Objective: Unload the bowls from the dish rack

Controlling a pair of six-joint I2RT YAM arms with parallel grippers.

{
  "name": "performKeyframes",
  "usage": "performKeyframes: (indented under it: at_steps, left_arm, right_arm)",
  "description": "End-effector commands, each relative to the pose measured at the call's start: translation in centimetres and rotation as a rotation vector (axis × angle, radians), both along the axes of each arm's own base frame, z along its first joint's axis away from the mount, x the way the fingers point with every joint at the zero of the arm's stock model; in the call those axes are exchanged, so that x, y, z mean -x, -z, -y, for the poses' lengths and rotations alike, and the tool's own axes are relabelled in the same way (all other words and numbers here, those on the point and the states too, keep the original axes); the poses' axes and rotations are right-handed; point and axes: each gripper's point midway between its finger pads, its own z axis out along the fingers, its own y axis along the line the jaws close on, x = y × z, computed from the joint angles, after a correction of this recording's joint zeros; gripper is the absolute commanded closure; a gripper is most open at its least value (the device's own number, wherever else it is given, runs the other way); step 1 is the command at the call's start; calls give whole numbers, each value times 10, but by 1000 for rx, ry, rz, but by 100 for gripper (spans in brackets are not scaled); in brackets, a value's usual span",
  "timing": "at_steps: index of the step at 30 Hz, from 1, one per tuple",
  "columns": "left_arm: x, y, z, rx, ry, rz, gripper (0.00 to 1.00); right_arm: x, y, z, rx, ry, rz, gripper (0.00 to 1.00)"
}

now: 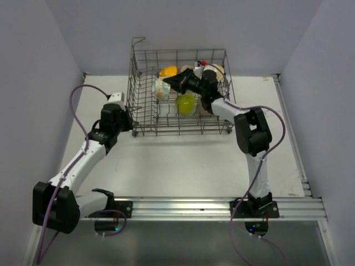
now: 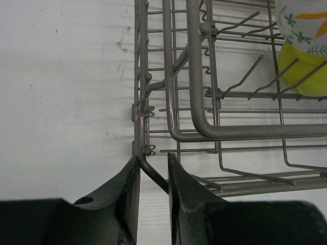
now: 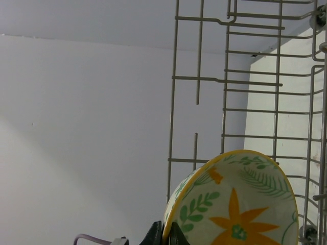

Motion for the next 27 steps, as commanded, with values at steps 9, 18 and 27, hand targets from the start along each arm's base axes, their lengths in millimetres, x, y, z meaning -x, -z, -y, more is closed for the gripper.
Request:
performKeyframes:
  at_steps: [9,18,27]
  left_arm:
    - [15,13,18,-20,136,-71,52]
    - [15,8,18,-26,141,-61,7]
    - [17,-9,20,-24,169,5,0]
  right_arm:
    - [25,-114,15,82,-17,251,100]
    - [32,-122,42,203,-24,289,100]
    - [41,-119,92,497,44,338,100]
